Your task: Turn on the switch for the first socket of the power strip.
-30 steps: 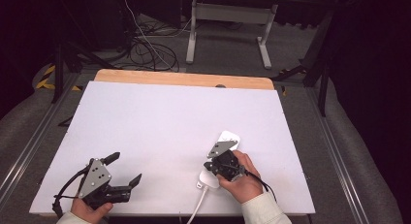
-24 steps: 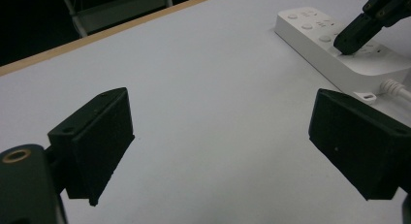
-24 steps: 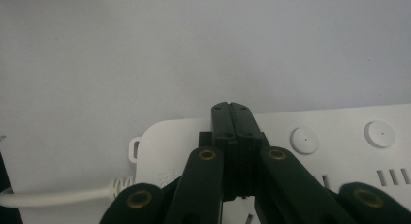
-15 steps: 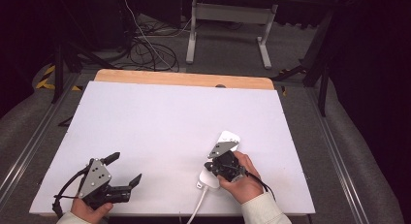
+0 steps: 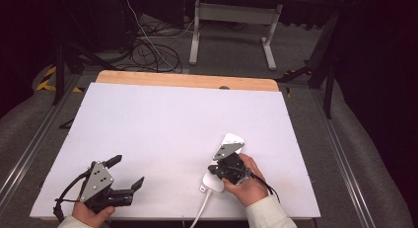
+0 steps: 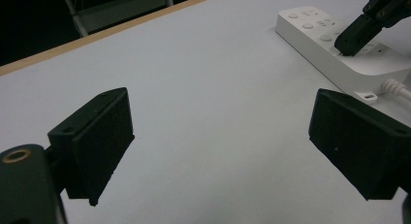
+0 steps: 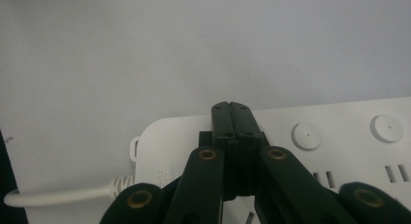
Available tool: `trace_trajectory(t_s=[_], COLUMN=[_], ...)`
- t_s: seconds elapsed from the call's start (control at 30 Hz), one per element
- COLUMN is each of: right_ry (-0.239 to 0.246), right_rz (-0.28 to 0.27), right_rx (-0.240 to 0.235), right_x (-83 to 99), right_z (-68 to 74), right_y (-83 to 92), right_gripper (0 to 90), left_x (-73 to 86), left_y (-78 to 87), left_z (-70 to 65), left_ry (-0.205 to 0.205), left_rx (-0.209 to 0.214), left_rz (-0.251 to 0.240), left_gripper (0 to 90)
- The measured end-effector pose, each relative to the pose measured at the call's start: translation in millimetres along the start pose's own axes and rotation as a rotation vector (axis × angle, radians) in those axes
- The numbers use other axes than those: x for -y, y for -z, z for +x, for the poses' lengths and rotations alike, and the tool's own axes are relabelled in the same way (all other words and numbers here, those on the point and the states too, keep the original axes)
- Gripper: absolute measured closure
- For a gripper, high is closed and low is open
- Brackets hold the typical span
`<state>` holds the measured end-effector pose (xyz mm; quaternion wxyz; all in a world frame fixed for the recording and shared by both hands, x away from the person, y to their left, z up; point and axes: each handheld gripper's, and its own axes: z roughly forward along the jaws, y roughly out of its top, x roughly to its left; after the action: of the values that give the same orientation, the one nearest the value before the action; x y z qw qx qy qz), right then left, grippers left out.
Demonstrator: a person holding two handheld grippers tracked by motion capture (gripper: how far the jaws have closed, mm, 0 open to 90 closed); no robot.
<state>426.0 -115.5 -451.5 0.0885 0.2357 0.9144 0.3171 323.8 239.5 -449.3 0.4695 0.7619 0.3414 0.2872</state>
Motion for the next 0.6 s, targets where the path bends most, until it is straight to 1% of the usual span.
trace_trajectory(t_s=[0.03,0.13,0.17,0.23,0.33,0.43,0.53,0.6], right_ry=[0.004,0.002,0.002,0.014,0.018,0.036,0.033,0.032], right_rz=[-0.002,0.001,0.002,-0.006,-0.039,-0.059,-0.077,-0.102], right_rx=[0.011,0.020,0.036,0.050,0.032,0.035,0.046,0.045], right_x=[0.0,-0.9,-1.2,-1.6,-1.3,-2.6,-4.4,-5.8], right_z=[0.2,1.2,2.4,4.1,3.9,5.4,6.8,7.2], right_y=[-0.1,0.1,0.2,2.9,7.3,10.8,17.4,23.9], right_gripper=[90.0,90.0,90.0,90.0,90.0,90.0,90.0,90.0], left_x=[0.0,0.1,0.1,-0.1,-0.1,-0.2,-0.3,-0.2], left_y=[0.0,0.3,0.5,0.6,0.3,-0.3,0.1,0.2], left_z=[0.1,0.0,0.3,0.8,1.4,1.3,1.2,1.3], left_ry=[0.000,0.002,0.003,0.002,0.008,0.010,0.005,0.005], left_rx=[0.000,0.001,-0.001,-0.002,0.002,0.004,0.003,0.003], left_rz=[0.000,0.001,0.002,-0.001,-0.002,-0.001,-0.001,-0.001], left_gripper=[9.4,9.4,9.4,9.4,9.4,9.4,9.4,9.4])
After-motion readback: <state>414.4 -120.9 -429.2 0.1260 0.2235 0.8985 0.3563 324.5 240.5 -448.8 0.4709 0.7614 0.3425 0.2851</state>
